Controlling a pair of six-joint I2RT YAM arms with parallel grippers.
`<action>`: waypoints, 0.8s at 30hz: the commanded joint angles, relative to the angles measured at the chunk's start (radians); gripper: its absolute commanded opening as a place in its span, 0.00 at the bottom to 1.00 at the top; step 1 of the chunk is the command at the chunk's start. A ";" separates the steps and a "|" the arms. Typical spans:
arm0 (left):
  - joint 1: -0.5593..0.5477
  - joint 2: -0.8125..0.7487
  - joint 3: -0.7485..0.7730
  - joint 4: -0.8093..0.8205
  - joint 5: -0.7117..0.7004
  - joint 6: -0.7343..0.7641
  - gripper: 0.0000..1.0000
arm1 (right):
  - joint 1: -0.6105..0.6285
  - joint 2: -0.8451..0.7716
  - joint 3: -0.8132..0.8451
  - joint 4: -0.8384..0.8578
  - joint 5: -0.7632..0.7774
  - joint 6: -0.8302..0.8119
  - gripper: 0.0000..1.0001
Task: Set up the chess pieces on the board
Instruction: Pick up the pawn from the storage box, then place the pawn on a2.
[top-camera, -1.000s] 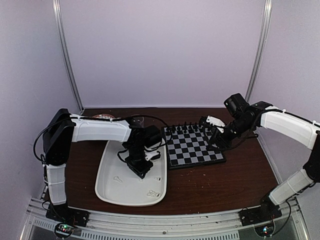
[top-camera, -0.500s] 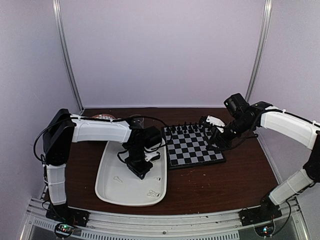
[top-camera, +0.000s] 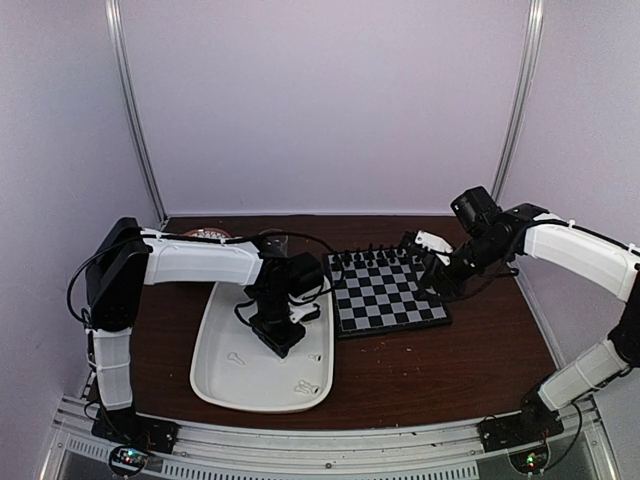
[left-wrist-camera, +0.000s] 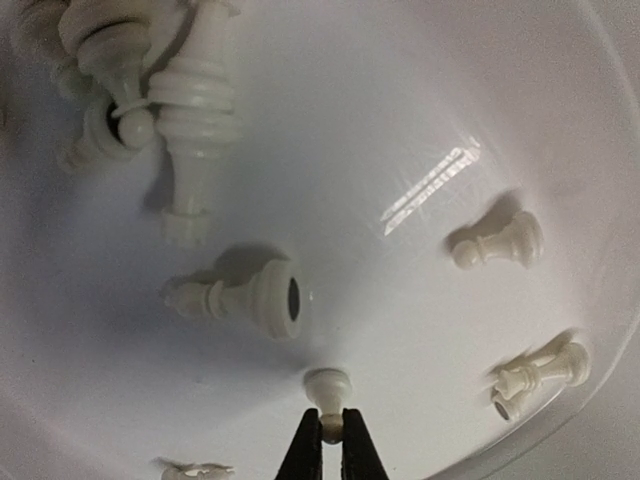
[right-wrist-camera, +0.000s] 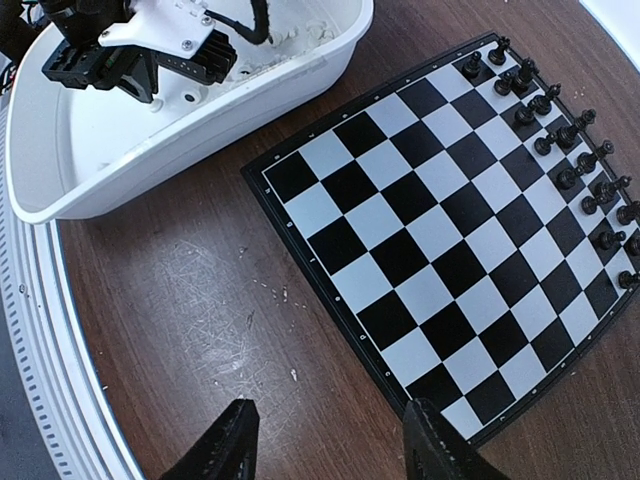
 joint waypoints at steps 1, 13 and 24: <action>-0.004 -0.007 0.005 -0.023 -0.024 0.001 0.01 | -0.013 -0.031 -0.011 0.015 0.006 0.014 0.53; -0.009 -0.068 0.264 -0.227 -0.092 0.059 0.00 | -0.082 -0.043 -0.008 0.034 -0.043 0.046 0.53; -0.045 0.227 0.879 -0.378 -0.074 0.175 0.00 | -0.163 -0.063 -0.021 0.074 -0.072 0.094 0.53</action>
